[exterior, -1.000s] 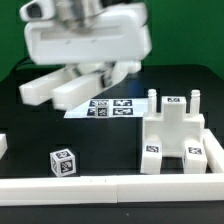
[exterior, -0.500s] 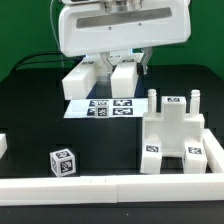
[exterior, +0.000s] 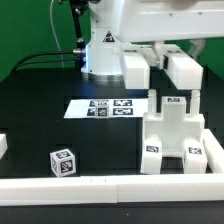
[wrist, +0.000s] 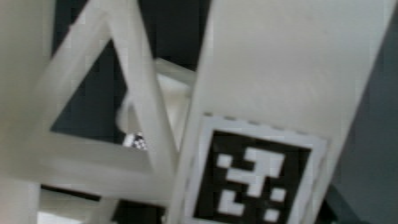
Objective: Assemble chair
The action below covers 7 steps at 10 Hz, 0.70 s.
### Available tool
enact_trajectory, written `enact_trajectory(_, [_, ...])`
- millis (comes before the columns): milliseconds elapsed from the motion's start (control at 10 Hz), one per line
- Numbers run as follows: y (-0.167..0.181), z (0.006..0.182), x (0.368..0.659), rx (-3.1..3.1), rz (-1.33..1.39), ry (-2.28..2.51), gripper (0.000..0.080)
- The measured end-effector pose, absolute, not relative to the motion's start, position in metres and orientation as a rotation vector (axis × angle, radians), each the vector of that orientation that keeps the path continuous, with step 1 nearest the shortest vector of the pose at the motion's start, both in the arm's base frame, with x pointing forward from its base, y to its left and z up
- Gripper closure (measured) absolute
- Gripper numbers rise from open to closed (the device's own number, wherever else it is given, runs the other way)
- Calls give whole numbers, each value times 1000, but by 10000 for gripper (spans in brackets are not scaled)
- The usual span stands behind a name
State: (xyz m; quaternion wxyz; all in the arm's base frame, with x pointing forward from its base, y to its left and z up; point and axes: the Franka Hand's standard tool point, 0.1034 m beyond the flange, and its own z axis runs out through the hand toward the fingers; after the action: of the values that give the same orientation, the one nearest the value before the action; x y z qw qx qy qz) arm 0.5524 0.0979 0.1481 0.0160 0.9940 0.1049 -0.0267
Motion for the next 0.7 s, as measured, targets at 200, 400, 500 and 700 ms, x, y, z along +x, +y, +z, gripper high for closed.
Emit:
enact_trajectory(200, [93, 147, 552, 3090, -88, 329, 484])
enact_trajectory(400, [100, 142, 550, 3100, -99, 245, 484])
enact_trajectory(500, [107, 139, 548, 3112, -104, 187, 484])
enact_trajectory(700, [108, 133, 546, 3116, -87, 175, 484])
